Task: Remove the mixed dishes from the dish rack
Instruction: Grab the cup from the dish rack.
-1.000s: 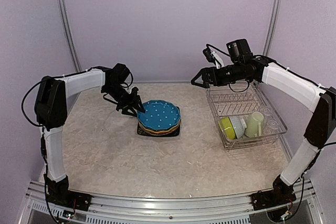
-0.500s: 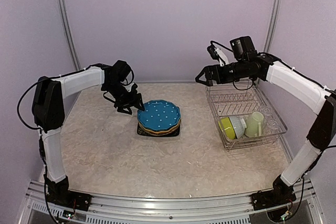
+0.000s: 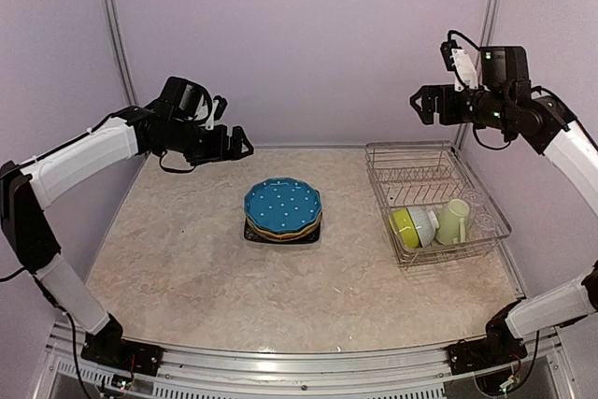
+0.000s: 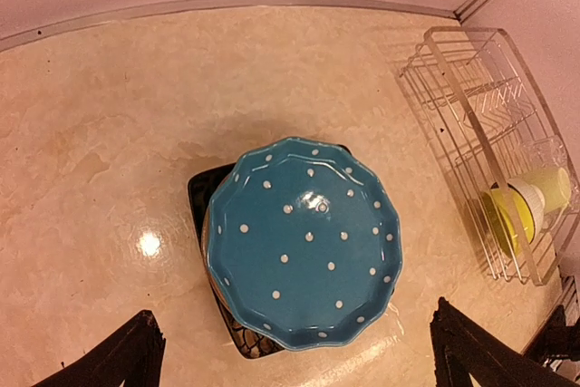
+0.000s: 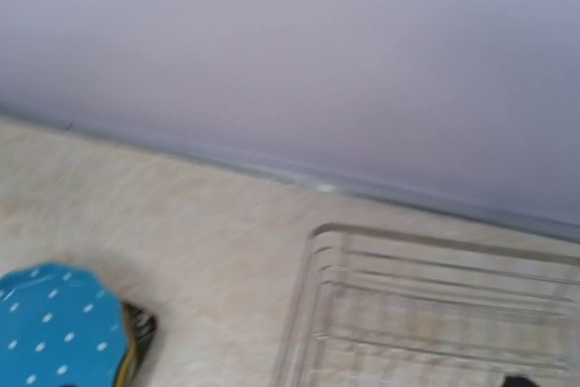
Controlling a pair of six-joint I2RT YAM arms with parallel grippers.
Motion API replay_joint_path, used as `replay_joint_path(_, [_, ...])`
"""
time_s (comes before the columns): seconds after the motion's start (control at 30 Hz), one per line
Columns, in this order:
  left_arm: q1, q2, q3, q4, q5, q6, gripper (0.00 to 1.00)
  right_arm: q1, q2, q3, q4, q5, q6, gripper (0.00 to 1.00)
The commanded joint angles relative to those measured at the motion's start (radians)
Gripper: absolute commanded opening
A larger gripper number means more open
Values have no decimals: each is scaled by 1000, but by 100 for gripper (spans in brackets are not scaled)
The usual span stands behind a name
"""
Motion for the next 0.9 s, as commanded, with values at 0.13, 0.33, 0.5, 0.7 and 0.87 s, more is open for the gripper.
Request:
replay_joint_path(0.13, [43, -90, -60, 126, -55, -119, 99, -77, -25, -28, -266, 19, 72, 98])
replay_joint_path(0.33, [64, -111, -96, 144, -12, -143, 99, -122, -77, -142, -428, -75, 143, 96])
replay_joint_path(0.5, [64, -115, -102, 134, -11, -148, 99, -160, -158, -279, -525, -105, 197, 88])
replay_joint_path(0.7, [62, -90, -99, 149, 26, -164, 99, -214, -181, -433, -506, -157, 215, 75])
replay_joint_path(0.87, [57, -63, -77, 149, 71, -159, 99, -263, -152, -485, -471, -165, 202, 66])
